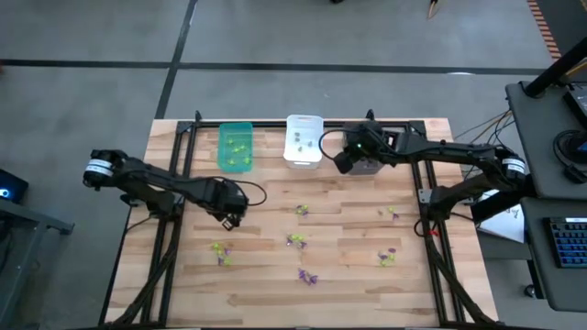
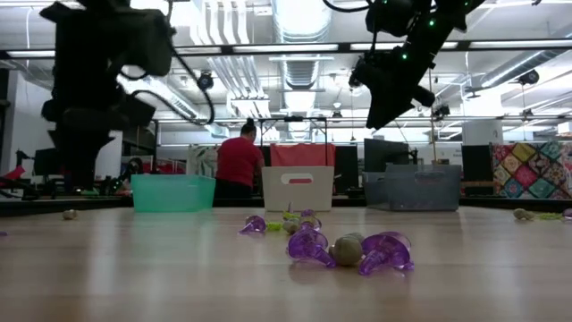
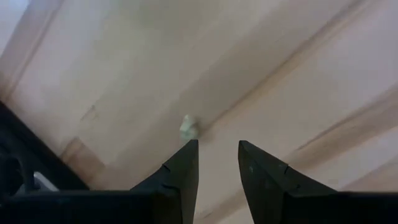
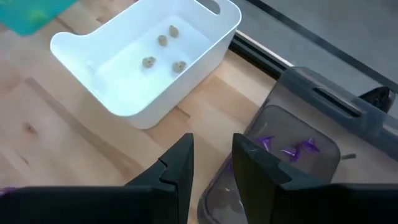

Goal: Sort Halloween decoration
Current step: Put the white skull toy into the white bin, then put the purple witch hat toy into the gray bin

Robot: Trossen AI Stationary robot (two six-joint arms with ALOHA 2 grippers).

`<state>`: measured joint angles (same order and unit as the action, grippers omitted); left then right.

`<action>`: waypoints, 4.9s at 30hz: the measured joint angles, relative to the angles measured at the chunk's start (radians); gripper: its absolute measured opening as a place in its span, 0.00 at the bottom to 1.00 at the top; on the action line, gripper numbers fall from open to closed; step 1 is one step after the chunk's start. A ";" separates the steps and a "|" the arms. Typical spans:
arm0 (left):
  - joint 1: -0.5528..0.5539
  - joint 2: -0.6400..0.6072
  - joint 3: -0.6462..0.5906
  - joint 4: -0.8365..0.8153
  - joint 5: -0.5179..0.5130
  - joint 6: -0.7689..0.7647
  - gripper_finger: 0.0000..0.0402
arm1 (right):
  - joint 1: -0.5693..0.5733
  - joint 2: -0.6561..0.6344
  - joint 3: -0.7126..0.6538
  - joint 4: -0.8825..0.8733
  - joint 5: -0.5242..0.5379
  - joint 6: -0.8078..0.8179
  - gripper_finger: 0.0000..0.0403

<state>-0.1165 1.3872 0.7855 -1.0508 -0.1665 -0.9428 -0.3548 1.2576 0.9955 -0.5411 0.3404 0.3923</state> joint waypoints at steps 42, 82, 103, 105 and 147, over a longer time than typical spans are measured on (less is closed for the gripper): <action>0.021 -0.001 -0.209 0.224 -0.077 -0.061 0.03 | 0.011 0.004 0.000 0.001 0.000 0.008 0.24; 0.273 -0.136 0.103 0.414 -0.107 0.714 0.00 | 0.060 0.005 -0.002 -0.032 0.000 -0.063 0.24; 0.626 0.065 0.103 1.357 0.342 0.916 0.00 | 0.060 0.005 -0.003 0.189 0.023 -0.419 0.24; 0.628 0.122 0.110 1.423 0.342 0.893 0.00 | 0.060 0.005 -0.003 0.181 0.022 -0.414 0.24; 0.650 0.477 0.420 1.071 0.202 0.879 0.15 | 0.061 0.002 -0.063 0.172 -0.009 -0.279 0.24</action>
<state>0.5339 1.8640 1.2054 0.0206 0.0353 -0.0640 -0.2939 1.2594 0.9329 -0.3695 0.3309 0.1131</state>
